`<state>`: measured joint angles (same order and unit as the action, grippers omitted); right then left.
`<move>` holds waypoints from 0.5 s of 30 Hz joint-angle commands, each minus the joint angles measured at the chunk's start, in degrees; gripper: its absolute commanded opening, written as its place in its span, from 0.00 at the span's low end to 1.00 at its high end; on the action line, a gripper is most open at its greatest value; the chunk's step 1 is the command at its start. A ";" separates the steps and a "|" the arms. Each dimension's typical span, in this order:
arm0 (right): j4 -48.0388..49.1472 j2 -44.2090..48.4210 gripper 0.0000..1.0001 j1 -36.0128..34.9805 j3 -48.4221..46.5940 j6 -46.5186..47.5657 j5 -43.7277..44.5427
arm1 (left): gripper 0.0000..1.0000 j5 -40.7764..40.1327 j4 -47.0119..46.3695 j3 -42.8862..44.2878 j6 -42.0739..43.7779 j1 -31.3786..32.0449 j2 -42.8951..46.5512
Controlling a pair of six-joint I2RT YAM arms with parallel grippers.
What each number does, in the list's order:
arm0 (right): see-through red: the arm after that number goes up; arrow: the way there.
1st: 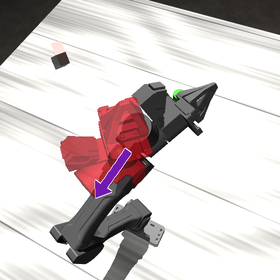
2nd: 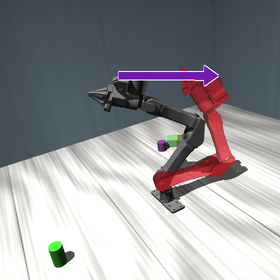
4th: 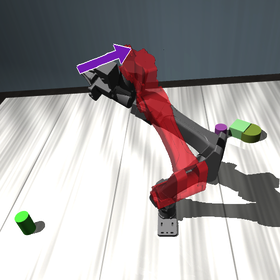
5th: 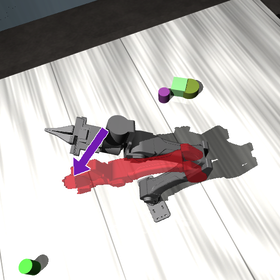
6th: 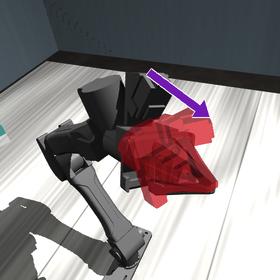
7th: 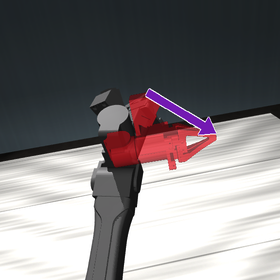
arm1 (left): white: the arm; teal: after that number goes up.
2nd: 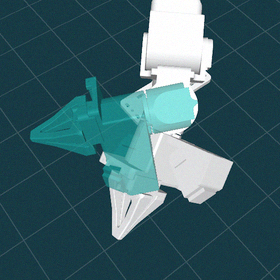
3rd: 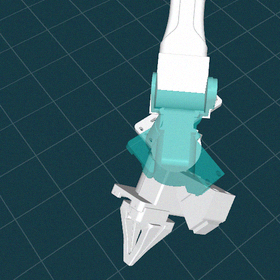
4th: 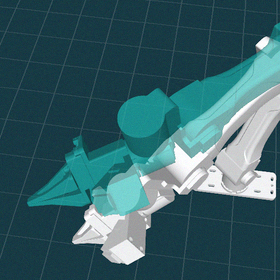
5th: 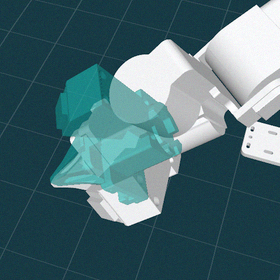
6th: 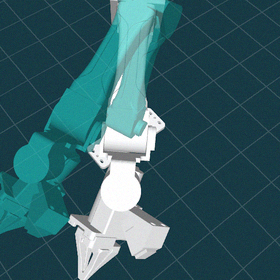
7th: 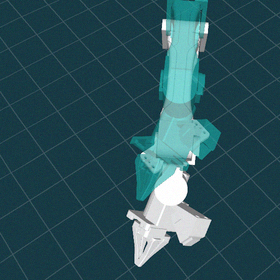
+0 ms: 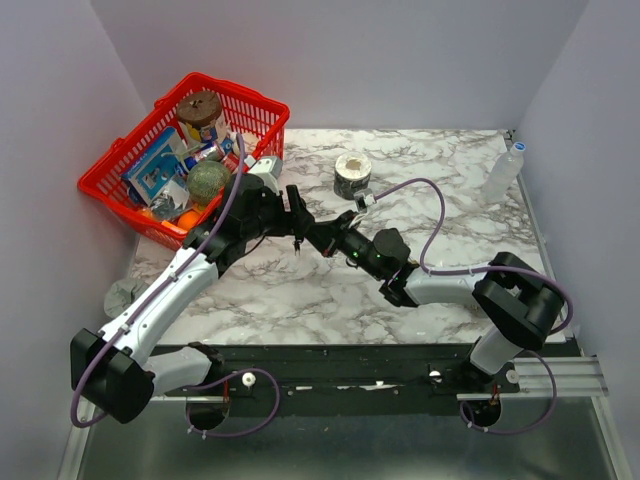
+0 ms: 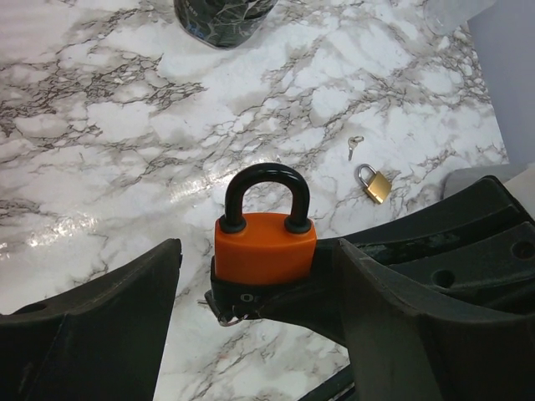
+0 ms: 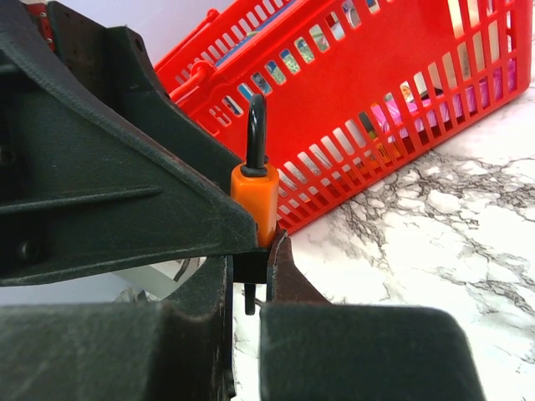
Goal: Unlock with the key
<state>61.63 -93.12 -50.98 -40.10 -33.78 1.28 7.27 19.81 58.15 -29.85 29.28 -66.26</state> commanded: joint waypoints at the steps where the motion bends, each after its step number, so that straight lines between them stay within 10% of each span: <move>1: 9.04 1.10 0.01 0.27 -0.07 1.52 -0.84 | 0.80 2.31 -0.39 -1.72 -1.00 -1.06 -1.41; 11: 8.51 0.40 0.01 0.36 -1.12 1.44 -3.83 | 0.68 5.21 -3.99 -3.04 -2.76 -1.77 -3.87; 15: 7.63 0.40 0.01 0.36 -1.39 1.52 -3.92 | 0.40 6.18 -4.43 -3.39 -2.32 -1.68 -4.40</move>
<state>61.21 -93.14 -50.61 -40.10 -33.41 -1.37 11.66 14.39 56.42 -32.67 27.75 -69.38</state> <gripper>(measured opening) 0.113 0.532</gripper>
